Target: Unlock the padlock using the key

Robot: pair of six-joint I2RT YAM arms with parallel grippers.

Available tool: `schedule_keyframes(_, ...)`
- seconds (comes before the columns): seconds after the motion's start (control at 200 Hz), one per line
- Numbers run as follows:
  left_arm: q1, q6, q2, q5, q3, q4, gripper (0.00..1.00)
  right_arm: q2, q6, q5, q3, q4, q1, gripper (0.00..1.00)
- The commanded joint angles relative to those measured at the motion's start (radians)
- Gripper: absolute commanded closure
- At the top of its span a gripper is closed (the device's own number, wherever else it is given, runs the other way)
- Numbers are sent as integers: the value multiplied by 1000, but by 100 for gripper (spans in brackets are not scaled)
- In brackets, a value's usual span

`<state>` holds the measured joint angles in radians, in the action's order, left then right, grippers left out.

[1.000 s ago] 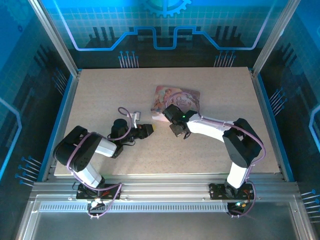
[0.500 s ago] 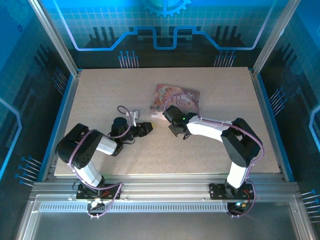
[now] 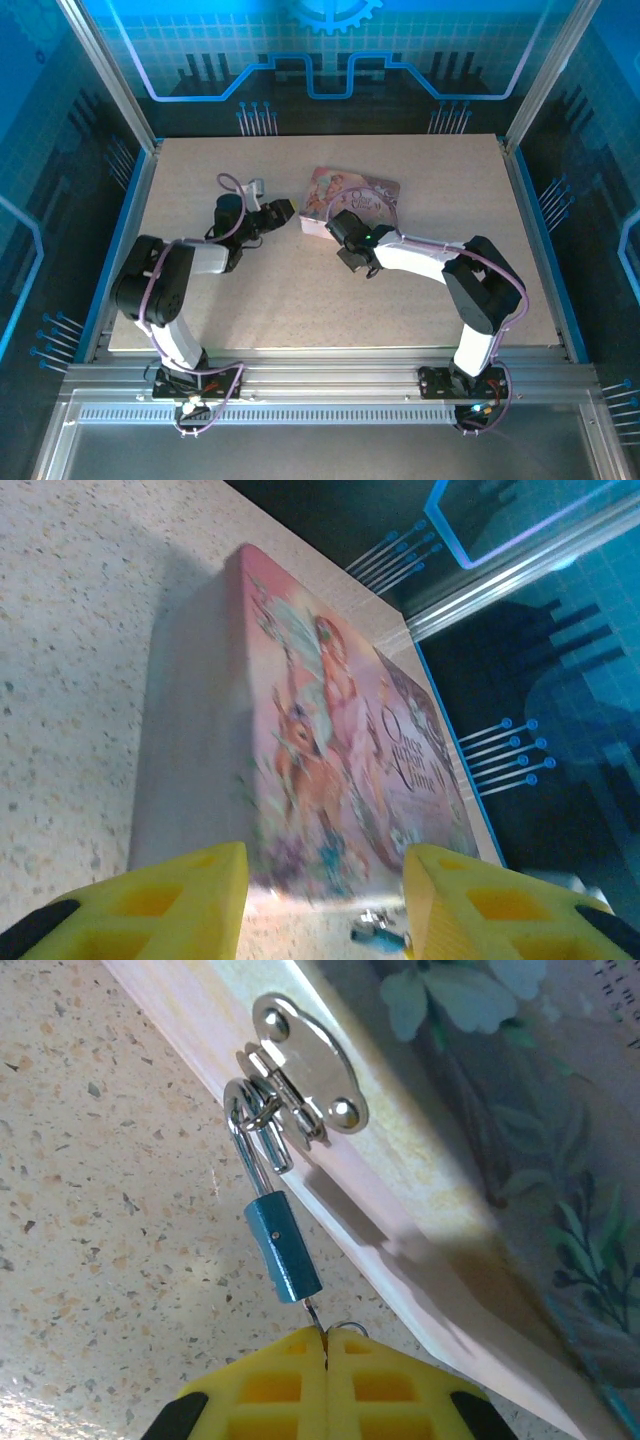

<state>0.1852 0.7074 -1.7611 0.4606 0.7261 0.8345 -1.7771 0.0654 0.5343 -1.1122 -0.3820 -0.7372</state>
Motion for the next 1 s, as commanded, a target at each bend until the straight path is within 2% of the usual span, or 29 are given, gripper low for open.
schedule_keyframes(0.0, -9, 35, -81, 63, 65, -22, 54, 42, -26, 30, 8, 28, 15, 100)
schedule_keyframes(0.18, -10, 89, -196, 127, 116, 75, 54, 36, -42, 33, -8, 20, 15, 100)
schedule_keyframes(0.445, -4, 133, -257, 211, 122, 193, 54, 20, -68, 36, -42, 10, 16, 100)
schedule_keyframes(0.995, 57, 149, -307, 245, 117, 241, 55, -7, -96, 12, -106, -6, 5, 100)
